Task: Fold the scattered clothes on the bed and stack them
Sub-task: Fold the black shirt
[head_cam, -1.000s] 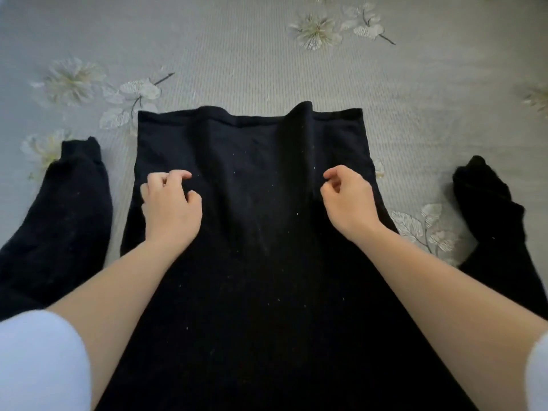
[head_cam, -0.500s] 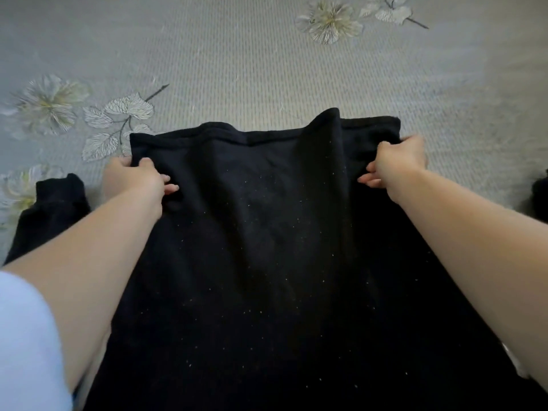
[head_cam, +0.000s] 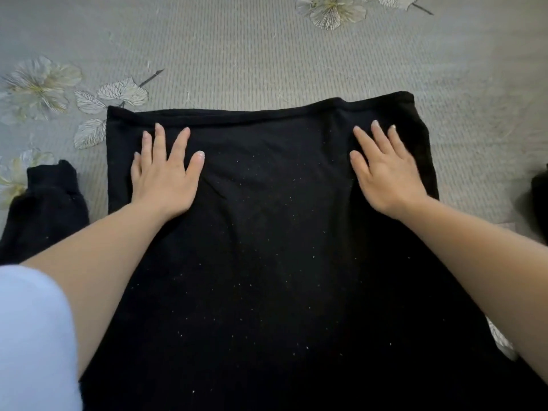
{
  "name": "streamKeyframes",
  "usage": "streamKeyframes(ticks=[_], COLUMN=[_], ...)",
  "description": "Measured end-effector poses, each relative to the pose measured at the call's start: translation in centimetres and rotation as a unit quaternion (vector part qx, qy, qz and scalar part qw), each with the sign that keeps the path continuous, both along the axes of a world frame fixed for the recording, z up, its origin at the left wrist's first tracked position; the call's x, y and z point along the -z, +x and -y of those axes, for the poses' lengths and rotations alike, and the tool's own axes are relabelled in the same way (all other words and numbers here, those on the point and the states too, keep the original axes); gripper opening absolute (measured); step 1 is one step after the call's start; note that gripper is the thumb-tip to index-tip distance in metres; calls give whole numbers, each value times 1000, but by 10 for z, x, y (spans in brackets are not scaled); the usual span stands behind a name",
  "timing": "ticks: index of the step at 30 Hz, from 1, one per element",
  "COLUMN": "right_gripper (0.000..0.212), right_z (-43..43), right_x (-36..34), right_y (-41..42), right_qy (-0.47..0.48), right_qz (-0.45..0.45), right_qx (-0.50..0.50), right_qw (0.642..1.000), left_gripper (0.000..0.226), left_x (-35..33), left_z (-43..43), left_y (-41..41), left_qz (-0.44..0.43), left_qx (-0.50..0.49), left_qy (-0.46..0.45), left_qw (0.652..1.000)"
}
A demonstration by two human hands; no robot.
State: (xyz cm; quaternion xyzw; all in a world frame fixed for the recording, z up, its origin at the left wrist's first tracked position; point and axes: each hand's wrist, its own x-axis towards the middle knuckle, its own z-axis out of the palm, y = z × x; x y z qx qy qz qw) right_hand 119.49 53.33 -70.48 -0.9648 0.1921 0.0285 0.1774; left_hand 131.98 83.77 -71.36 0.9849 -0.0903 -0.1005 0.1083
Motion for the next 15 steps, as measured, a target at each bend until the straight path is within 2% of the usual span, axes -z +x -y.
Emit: streamKeyframes(ticks=[2,4,6,8,10,15], right_gripper=[59,62,63,66,70,67], right_z=[8,12,-3,-27,-40,-6], right_x=[0,-8,-15,-15,-8,-4], right_y=[-8,-15,-29,-59,-99,-132], right_qy=[-33,-41,-87,-86,-108,-126], right_qz=[-60,-66,-23,8,-47,-104], right_qx=[62,110,51,-68,-146,-12], right_qw=[996,991,995,994,982,986], left_gripper=[59,63,64,64,65,63], left_x=[-4,-12,-17,-16,-10,-6], left_z=[3,10,24,33,30,20], left_y=[0,-12,-49,-109,-160,-175], left_qz=[-26,2,54,61,29,10], left_qx=[-18,-36,-4,86,137,72], left_qy=[39,39,-21,-53,-15,39], left_qw=[999,999,998,993,990,997])
